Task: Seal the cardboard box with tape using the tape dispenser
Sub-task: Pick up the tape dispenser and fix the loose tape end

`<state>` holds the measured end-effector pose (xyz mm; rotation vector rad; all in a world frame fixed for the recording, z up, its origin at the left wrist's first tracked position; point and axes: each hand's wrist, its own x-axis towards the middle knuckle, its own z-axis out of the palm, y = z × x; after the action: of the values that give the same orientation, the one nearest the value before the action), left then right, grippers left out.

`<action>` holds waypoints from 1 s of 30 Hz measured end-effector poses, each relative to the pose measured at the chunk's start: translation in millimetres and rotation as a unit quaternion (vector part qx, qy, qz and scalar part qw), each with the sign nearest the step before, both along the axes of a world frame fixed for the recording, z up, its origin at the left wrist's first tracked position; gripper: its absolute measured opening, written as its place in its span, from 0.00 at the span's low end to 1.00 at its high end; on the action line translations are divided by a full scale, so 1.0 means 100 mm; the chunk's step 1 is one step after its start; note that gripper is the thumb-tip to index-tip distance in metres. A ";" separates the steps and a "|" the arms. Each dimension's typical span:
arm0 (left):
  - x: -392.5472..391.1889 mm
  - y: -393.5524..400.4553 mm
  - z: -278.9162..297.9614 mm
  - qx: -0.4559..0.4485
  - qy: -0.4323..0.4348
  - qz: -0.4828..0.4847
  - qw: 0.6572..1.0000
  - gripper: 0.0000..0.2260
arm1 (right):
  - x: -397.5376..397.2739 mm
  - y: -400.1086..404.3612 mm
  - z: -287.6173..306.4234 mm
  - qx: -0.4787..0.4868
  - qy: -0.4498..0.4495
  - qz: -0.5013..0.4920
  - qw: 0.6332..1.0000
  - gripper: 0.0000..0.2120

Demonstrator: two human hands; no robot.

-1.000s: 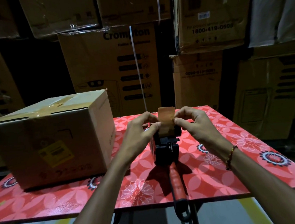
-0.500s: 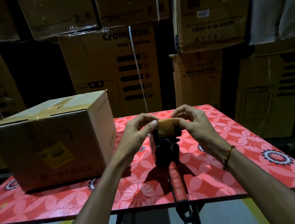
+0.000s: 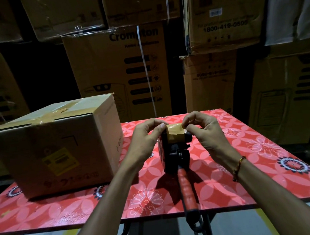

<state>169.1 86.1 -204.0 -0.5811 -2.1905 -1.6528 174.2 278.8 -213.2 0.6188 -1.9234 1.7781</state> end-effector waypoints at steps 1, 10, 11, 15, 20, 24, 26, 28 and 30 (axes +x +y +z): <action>-0.01 0.00 0.00 0.001 -0.001 0.000 1.000 0.07 | 0.00 -0.01 0.00 0.000 0.002 0.000 1.000 0.14; -0.04 0.00 -0.04 0.015 -0.012 0.008 1.000 0.13 | 0.00 -0.02 0.00 0.003 0.017 -0.004 1.000 0.12; -0.04 0.00 -0.04 0.009 -0.012 0.006 1.000 0.14 | 0.00 -0.02 0.00 0.005 0.018 -0.004 1.000 0.12; -0.05 0.02 0.00 -0.004 -0.034 -0.003 0.999 0.19 | 0.01 -0.04 0.01 0.008 0.020 -0.005 1.000 0.13; -0.07 0.05 0.08 0.001 -0.084 -0.045 0.995 0.13 | 0.01 -0.07 -0.02 -0.023 0.014 0.000 1.000 0.14; -0.08 0.11 0.12 -0.001 -0.110 -0.078 0.991 0.08 | 0.00 -0.09 -0.04 -0.033 0.016 -0.010 0.999 0.14; -0.07 0.12 0.14 -0.003 -0.126 -0.088 0.988 0.07 | 0.00 -0.08 -0.05 -0.037 0.013 -0.009 0.999 0.14; -0.07 0.12 0.14 -0.001 -0.136 -0.090 0.987 0.07 | -0.01 -0.07 -0.06 -0.039 0.009 -0.007 0.999 0.14; -0.07 0.12 0.14 0.004 -0.137 -0.090 0.987 0.08 | 0.00 -0.07 -0.06 -0.037 0.009 -0.004 0.999 0.15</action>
<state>161.8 98.1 -190.4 -0.5948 -2.3805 -1.9344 173.9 271.9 -219.6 0.5989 -1.8363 1.8246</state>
